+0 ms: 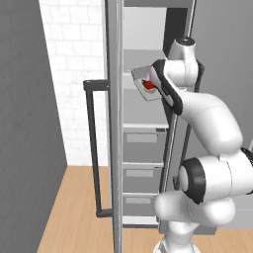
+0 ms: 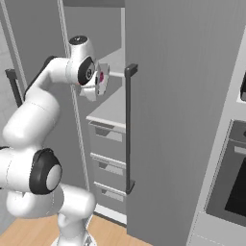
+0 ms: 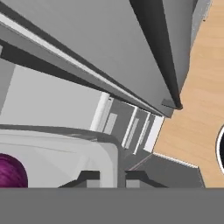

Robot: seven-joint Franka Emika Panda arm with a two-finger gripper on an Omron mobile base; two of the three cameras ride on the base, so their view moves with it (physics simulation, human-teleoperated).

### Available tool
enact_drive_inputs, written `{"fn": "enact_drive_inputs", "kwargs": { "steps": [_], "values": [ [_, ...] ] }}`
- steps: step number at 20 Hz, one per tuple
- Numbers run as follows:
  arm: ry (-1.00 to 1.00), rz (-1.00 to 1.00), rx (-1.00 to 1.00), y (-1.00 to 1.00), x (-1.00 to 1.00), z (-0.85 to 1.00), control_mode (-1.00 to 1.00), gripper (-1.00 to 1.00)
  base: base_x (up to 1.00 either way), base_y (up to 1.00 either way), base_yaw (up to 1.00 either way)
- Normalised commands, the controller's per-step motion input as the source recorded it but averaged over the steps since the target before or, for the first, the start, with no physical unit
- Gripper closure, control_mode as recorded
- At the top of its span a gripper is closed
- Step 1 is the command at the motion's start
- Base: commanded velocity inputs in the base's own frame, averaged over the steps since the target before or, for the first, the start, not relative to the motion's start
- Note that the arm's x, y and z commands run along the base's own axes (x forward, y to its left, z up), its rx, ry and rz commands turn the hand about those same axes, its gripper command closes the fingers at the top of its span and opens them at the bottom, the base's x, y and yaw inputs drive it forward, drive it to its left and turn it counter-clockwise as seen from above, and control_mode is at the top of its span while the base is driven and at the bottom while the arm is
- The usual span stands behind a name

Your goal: Take the meat container that has the chicken drumstick and place it on the second highest rack of the freezer. Then take the vegetable container that has the onion and tomato and place it on the highest rack of the freezer.

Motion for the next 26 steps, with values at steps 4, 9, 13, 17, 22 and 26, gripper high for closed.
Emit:
{"fn": "enact_drive_inputs", "kwargs": {
  "steps": [4,9,13,17,22,26],
  "values": [
    [0.03,-0.11,0.37,-0.11,0.46,0.16,-1.00,1.00,0.00,0.00,0.00],
    [-0.04,-0.01,-0.01,0.00,0.20,-0.02,-1.00,1.00,0.00,0.00,0.00],
    [-0.20,-0.08,-0.27,0.00,0.63,0.02,-1.00,1.00,0.00,0.00,0.00],
    [-0.13,-0.12,-0.17,0.00,0.61,0.00,-1.00,1.00,0.00,0.00,0.00],
    [-0.02,0.00,0.01,0.00,0.54,0.04,-1.00,1.00,0.00,0.00,0.00],
    [0.00,0.00,0.00,-0.03,0.49,0.27,-1.00,1.00,0.00,0.00,0.00]
  ]
}}
